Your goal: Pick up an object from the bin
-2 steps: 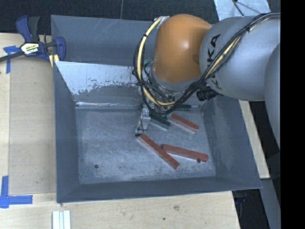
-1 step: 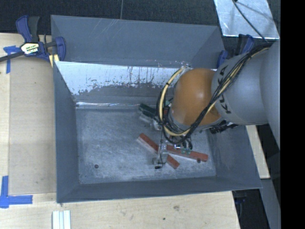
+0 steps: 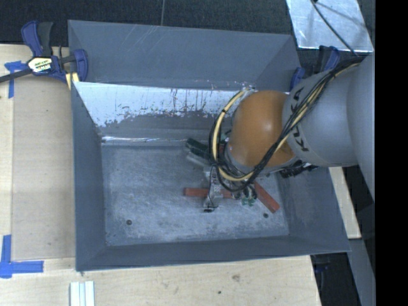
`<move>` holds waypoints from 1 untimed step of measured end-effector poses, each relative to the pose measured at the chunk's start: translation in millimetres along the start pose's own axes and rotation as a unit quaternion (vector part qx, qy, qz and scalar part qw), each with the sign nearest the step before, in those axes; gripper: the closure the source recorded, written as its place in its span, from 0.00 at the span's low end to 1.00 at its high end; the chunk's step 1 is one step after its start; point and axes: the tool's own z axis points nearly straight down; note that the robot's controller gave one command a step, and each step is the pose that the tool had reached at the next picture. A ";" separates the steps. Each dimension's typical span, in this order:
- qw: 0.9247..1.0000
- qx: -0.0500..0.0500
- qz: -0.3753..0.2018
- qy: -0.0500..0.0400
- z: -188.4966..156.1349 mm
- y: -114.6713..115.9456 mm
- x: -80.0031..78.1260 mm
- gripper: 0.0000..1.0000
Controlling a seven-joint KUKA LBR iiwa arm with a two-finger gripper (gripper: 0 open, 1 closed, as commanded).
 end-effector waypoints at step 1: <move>1.000 0.000 0.014 0.000 -143.8 11.8 -0.9 1.00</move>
Offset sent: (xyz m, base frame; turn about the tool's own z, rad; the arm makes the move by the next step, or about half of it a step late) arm -0.0001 0.0121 0.1433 0.0280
